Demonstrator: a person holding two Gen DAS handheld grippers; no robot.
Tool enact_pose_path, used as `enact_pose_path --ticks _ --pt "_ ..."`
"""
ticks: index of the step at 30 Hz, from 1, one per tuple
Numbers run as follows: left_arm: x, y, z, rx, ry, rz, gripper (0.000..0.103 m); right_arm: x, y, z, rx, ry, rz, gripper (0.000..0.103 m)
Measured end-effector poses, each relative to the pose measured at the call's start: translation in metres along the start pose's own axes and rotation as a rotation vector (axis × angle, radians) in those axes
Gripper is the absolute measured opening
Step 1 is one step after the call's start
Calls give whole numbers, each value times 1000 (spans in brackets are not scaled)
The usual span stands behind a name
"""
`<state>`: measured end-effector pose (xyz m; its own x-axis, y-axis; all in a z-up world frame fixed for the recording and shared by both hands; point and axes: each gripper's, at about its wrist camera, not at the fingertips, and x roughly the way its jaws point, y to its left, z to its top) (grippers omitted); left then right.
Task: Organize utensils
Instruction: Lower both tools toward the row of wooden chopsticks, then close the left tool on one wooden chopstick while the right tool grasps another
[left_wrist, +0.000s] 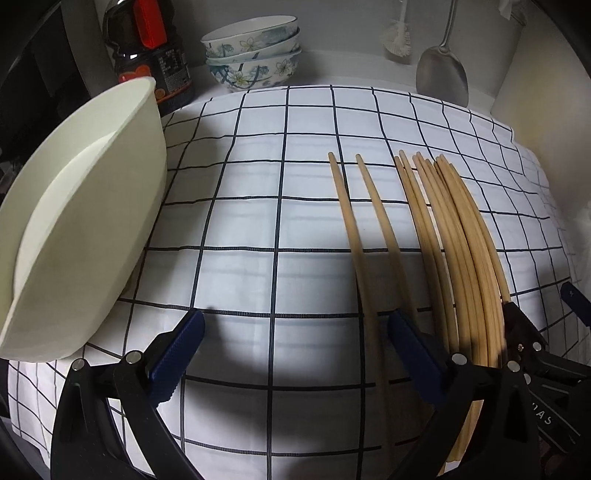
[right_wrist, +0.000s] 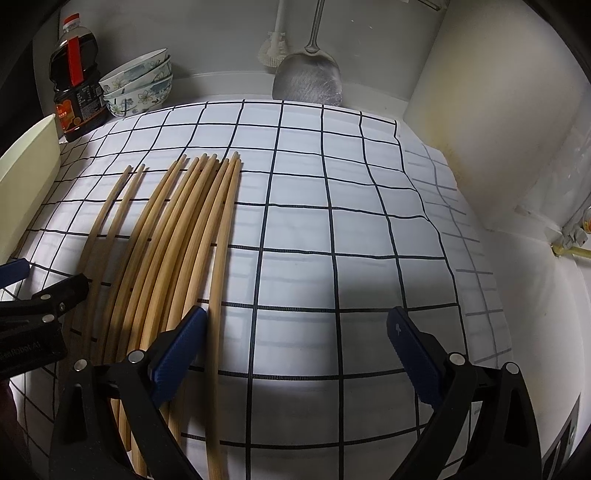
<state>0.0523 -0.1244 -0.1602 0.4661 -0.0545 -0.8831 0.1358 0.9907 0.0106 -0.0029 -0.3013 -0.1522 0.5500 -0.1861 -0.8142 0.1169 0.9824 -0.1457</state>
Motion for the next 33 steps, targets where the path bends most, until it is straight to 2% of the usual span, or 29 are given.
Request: enact_pose_path --ticks 3,7,13,14,15,16,17,19,20,29,33 --pt "1 0 3 4 -14 7 95 1 1 1 -5 -8 7 93" --pt "-1 -5 7 24 -28 -21 76 1 4 3 -16 -17 50 80" --pt "-7 -18 8 76 -40 -51 41 3 12 10 -24 -12 123 52" --pt "-8 -20 7 86 -38 -58 35 4 12 11 -20 -7 146 43" --pt "-9 -22 7 95 -37 -63 31 4 14 12 -24 -5 154 38" --pt "-10 -23 7 104 -34 -68 23 3 16 12 -35 -4 159 35" --pt "-10 -23 7 109 -31 -70 16 3 18 13 -40 -1 164 27" --pt "-10 -23 6 119 -23 -76 10 3 20 15 -35 3 160 15" --pt "-10 -23 6 121 -19 -79 8 4 20 15 -27 8 156 6" --pt "-14 -11 5 130 40 -95 7 -4 5 15 94 46 218 6" --pt "-31 -3 8 133 22 -103 7 -18 4 16 119 42 227 6"
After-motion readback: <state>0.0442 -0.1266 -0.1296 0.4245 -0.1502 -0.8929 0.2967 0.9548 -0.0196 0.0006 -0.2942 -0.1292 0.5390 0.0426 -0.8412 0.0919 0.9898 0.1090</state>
